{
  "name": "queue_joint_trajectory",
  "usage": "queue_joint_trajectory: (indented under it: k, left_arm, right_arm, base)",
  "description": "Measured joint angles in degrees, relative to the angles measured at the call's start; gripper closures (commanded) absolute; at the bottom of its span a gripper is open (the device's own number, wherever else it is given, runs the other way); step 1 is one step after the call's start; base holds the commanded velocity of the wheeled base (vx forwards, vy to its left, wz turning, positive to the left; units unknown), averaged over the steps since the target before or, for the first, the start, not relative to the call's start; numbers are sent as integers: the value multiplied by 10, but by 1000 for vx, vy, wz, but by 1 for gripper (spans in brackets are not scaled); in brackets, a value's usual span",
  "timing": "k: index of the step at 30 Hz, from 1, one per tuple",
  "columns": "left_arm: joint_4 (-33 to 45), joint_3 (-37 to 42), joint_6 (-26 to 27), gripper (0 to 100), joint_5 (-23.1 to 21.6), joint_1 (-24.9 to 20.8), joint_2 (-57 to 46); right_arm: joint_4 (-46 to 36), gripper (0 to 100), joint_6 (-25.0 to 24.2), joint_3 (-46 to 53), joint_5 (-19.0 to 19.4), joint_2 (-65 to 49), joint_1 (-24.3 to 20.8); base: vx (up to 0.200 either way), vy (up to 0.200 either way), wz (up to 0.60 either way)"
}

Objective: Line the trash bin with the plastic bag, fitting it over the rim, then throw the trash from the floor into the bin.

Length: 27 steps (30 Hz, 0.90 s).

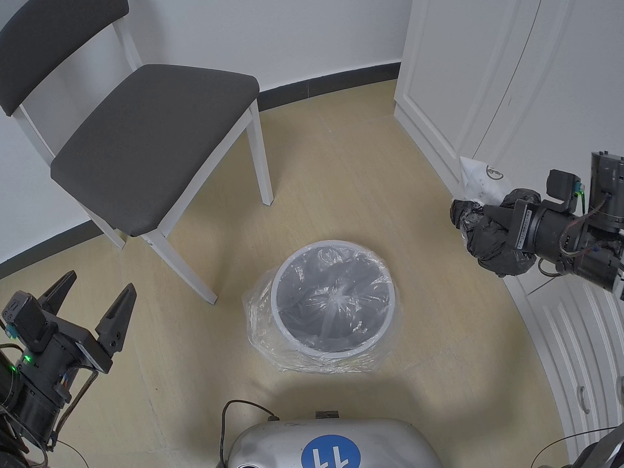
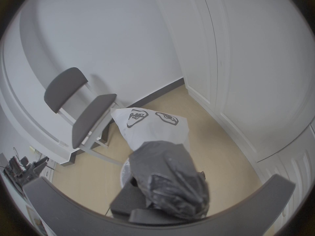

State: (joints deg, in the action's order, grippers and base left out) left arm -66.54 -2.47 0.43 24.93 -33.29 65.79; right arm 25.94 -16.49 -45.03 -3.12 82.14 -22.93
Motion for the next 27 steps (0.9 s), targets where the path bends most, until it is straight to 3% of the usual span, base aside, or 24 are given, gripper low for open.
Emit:
queue_joint_trajectory:
  k: [4, 8, 11, 14, 17, 27]
  left_arm:
    - [5, -7, 36, 0, -46, -4, -19]
    - [13, -30, 87, 0, -88, -5, -30]
    - [35, -68, 104, 0, -102, -5, -31]
    - [58, -99, 108, 0, -103, 0, -28]
    - [77, -131, 110, 0, -103, 20, -19]
    - [108, -211, 102, 0, -63, 91, 17]
  right_arm:
    - [-35, 100, 12, 8, -28, -51, -74]
    - [-74, 100, 63, 14, -53, -92, -145]
    - [-86, 100, 80, 11, -66, -112, -186]
    - [-88, 100, 66, -7, -71, -113, -209]
    - [-89, 100, 8, -39, -79, -105, -224]
    - [-145, 100, -333, -200, -82, -30, -221]
  base:
    - [0, 0, 0]
    - [0, 0, 0]
    - [0, 0, 0]
    - [0, 0, 0]
    - [0, 0, 0]
    - [0, 0, 0]
